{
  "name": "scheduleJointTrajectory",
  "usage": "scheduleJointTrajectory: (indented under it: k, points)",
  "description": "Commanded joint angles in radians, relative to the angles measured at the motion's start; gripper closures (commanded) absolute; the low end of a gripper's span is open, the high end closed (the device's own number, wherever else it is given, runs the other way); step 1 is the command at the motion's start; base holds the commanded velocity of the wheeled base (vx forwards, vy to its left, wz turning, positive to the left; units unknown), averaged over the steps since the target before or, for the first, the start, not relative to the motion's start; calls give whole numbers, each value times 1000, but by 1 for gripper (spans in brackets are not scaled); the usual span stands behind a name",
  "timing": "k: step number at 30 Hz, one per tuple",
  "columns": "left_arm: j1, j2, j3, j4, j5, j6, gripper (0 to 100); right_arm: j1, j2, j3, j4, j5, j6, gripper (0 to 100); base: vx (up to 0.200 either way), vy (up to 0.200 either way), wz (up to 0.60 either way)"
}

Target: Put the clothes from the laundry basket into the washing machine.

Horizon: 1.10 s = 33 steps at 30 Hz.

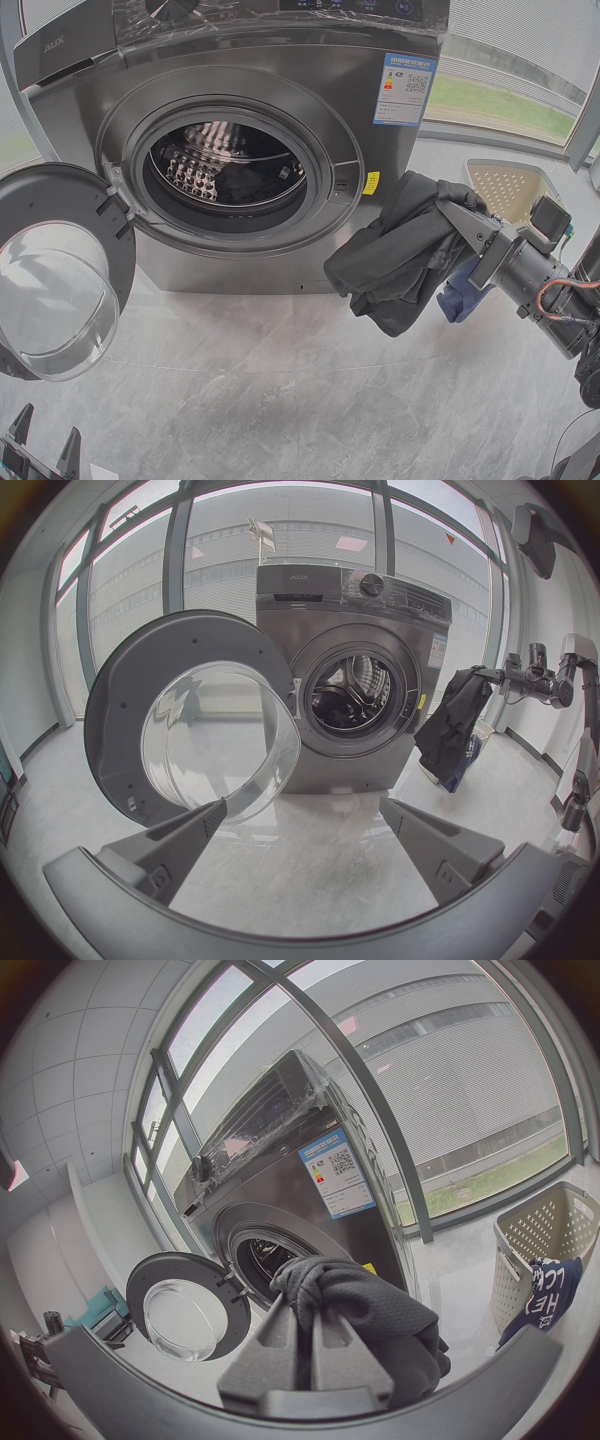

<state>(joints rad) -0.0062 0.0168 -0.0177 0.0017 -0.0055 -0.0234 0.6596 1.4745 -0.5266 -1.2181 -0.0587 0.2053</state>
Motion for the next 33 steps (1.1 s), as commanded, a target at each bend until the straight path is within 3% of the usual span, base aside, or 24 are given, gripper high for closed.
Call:
scheduleJointTrajectory:
  k: [1, 11, 26, 33]
  points:
    - [0, -15, 16, 0, -1, -1, 0, -8, 0, 2, 0, -1, 0, 100, -200, 0, 0]
    - [0, -15, 16, 0, -1, -1, 0, -8, 0, 0, 2, -1, 0, 100, -20, 0, 0]
    - [0, -15, 16, 0, -1, -1, 0, -8, 0, 0, 3, 0, 0, 100, 0, 200, 0]
    - [0, -15, 16, 0, -1, -1, 0, -8, 1, 2, 5, 0, 0, 100, 0, 0, 0]
